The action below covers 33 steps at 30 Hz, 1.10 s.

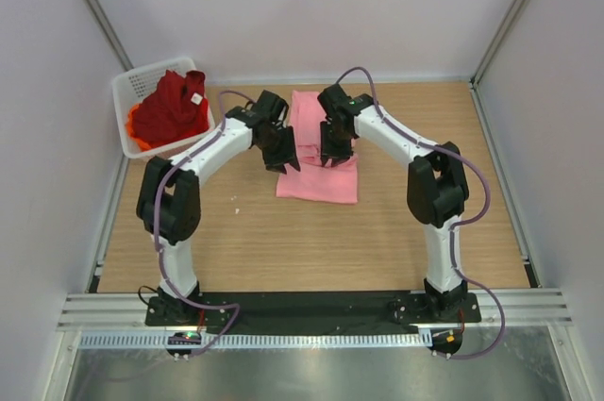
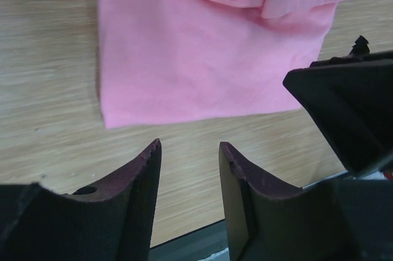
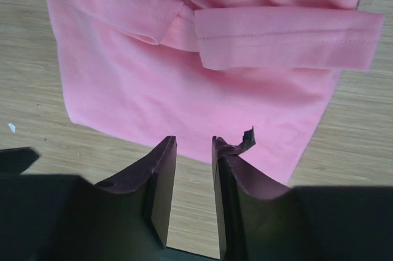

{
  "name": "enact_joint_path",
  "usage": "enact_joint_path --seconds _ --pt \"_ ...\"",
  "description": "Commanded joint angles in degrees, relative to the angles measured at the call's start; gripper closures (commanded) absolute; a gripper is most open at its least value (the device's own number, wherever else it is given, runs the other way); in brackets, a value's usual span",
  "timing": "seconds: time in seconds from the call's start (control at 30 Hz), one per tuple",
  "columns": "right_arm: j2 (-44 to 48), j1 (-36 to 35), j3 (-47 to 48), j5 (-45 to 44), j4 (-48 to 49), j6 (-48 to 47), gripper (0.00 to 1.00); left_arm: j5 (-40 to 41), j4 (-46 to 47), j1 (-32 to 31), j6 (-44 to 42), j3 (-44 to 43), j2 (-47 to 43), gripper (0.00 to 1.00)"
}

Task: Fold and stack the t-shirts
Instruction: Fold the tshirt

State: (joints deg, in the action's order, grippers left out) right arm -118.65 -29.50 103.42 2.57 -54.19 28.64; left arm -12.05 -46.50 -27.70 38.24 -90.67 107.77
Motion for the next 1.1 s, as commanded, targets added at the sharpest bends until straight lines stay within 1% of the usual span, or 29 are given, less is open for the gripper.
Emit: enact_joint_path --seconds 0.0,0.07,0.17,0.4,0.57,0.73,0.93,1.07 --pt "-0.88 0.49 -0.06 -5.9 2.25 0.8 0.66 -3.32 6.42 -0.77 2.01 0.33 4.55 0.57" --pt "-1.93 0.23 0.21 -6.08 2.16 0.62 0.68 -3.5 6.95 -0.86 2.02 0.5 6.66 0.58" --pt "-2.55 -0.04 -0.49 -6.08 2.52 0.62 0.69 -2.89 7.04 -1.12 1.66 1.2 8.42 0.59" --pt "-4.83 -0.04 -0.06 -6.17 4.18 0.62 0.68 -1.31 6.77 -1.48 1.4 6.82 8.16 0.61" --pt "-7.47 -0.21 2.93 -6.61 4.27 1.06 0.64 -1.22 6.86 -1.74 0.79 8.84 7.99 0.61" --pt "-9.93 -0.12 6.44 -8.02 4.18 1.15 0.6 -1.22 6.69 -1.92 0.17 9.11 7.99 0.61" --pt "-12.04 0.05 10.66 -12.23 4.36 1.15 0.53 -1.22 6.6 -2.62 -0.09 9.02 7.9 0.61" --pt "-13.8 0.4 15.05 -14.87 3.57 0.8 0.51 -1.22 6.6 -3.67 -0.01 9.2 7.9 0.61"
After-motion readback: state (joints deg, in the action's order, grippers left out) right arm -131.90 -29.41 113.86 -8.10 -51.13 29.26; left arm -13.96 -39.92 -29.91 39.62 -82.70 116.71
